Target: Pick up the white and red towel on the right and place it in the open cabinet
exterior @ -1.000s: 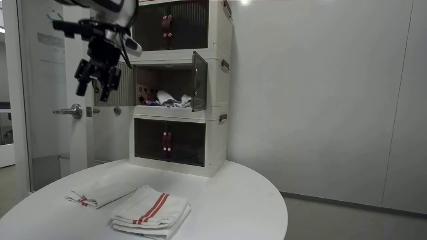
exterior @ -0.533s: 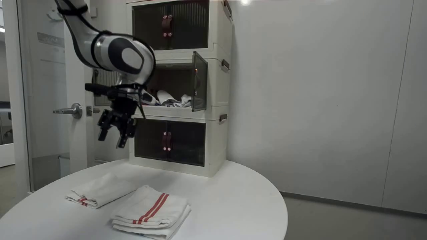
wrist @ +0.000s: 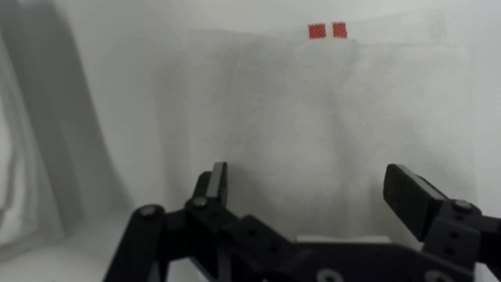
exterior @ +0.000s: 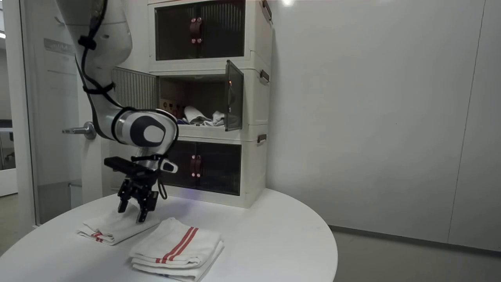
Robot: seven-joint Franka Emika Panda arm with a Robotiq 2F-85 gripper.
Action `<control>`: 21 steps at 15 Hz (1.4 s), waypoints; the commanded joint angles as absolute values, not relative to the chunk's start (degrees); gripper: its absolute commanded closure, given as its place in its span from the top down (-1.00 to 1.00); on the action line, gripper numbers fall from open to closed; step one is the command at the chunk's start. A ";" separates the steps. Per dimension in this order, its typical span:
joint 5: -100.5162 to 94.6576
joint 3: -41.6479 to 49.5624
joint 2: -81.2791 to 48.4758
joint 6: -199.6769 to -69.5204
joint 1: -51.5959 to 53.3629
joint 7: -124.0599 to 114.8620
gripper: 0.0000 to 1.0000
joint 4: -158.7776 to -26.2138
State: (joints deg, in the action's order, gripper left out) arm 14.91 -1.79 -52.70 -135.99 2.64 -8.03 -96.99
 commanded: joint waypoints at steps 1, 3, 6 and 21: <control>13.61 -1.19 -59.37 -138.99 4.32 -12.06 1.00 -88.83; 13.03 -0.68 -60.56 -139.97 5.12 -13.81 0.94 -87.23; 12.27 -0.48 -61.21 -139.37 5.96 -14.94 0.44 -86.14; 10.31 -0.29 -58.91 -132.91 8.63 -19.37 1.00 -91.45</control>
